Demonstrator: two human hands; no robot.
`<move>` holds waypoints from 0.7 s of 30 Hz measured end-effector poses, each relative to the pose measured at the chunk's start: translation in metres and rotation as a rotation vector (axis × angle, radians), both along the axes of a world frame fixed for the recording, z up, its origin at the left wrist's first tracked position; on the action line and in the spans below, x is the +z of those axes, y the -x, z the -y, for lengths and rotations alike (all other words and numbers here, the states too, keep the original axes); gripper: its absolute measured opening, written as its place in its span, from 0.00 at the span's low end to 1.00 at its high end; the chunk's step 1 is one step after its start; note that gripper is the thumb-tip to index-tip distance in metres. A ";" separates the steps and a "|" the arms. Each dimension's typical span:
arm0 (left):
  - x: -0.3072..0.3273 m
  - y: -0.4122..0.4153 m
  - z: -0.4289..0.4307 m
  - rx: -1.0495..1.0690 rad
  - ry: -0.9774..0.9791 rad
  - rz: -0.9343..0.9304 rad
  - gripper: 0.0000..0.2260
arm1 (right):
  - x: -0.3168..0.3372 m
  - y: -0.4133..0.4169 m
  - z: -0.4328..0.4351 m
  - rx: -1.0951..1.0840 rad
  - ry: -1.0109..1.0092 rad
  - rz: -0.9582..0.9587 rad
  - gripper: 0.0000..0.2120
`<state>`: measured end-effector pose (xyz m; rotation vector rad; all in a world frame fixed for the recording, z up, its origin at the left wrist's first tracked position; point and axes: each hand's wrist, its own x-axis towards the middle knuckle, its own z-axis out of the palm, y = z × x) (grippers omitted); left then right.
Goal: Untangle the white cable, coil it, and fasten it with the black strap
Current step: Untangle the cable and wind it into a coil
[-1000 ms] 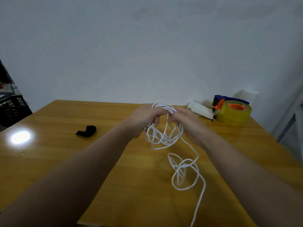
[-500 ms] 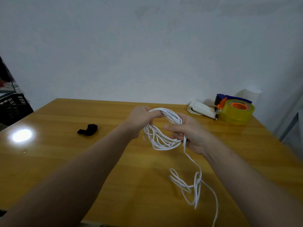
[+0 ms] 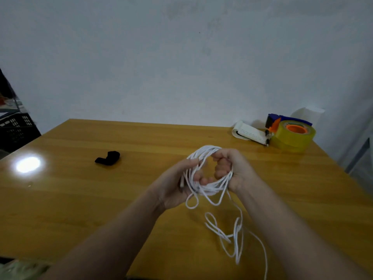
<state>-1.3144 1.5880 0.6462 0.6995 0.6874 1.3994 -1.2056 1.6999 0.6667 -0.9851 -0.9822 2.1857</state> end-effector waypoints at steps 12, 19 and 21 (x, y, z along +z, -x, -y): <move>0.015 -0.014 -0.030 0.408 -0.003 -0.100 0.16 | 0.004 0.022 -0.013 -0.299 -0.197 -0.013 0.04; 0.041 -0.003 -0.031 0.329 0.106 -0.117 0.04 | -0.002 0.009 -0.017 -0.186 -0.574 0.066 0.11; 0.044 -0.001 -0.027 0.172 0.119 -0.180 0.11 | -0.002 0.006 -0.019 -0.171 -0.578 0.071 0.14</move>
